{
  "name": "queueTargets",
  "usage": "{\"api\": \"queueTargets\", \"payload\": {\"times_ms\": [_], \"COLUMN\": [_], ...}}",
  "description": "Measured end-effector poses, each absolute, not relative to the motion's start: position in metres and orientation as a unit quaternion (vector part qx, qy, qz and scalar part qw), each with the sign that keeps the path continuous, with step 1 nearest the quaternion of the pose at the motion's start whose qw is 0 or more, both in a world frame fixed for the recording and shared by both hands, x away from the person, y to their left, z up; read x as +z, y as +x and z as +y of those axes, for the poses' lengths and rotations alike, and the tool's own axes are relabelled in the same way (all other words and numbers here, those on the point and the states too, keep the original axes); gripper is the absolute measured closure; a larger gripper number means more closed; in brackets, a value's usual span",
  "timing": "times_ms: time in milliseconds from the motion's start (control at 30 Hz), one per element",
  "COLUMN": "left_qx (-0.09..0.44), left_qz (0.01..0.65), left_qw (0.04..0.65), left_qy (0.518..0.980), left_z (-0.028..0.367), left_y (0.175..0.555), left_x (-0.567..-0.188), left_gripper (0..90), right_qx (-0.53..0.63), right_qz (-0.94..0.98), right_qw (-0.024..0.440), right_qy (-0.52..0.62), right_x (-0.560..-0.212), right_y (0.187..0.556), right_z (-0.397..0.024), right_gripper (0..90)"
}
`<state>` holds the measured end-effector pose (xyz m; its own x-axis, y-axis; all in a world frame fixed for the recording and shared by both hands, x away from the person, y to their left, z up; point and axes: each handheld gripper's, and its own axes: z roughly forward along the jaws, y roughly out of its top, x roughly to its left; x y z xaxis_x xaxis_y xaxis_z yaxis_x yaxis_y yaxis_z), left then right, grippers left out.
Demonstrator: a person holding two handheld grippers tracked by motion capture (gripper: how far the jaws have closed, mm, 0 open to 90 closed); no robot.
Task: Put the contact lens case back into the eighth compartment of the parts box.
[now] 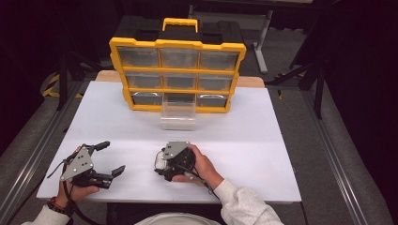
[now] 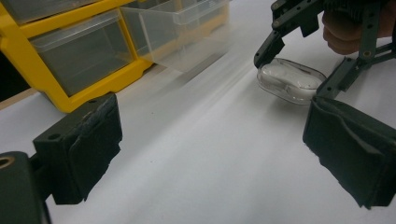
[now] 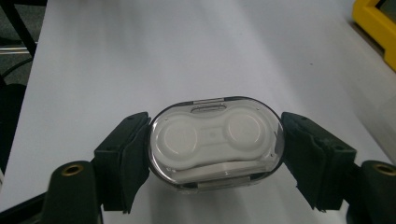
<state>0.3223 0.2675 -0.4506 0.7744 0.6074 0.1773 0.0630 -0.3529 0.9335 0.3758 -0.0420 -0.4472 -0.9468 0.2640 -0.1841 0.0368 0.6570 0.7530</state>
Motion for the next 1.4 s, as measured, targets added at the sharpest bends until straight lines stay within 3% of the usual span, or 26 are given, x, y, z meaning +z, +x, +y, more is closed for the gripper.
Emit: {"api": "queueTargets", "payload": {"times_ms": [700, 1400], "left_qx": [0.26, 0.26], "left_qz": [0.212, 0.212], "left_qw": [0.527, 0.526], "left_qy": [0.781, 0.782], "left_z": [0.267, 0.267], "left_y": [0.321, 0.321], "left_x": [-0.451, -0.451], "left_gripper": [6.4, 6.4], "right_qx": [0.425, 0.444], "right_qz": [0.88, 0.845], "right_qw": [0.188, 0.271], "right_qy": [0.092, 0.121], "right_x": [-0.428, -0.394], "right_y": [0.375, 0.385], "right_z": [-0.057, -0.092], "right_gripper": [27.5, 27.5]}}
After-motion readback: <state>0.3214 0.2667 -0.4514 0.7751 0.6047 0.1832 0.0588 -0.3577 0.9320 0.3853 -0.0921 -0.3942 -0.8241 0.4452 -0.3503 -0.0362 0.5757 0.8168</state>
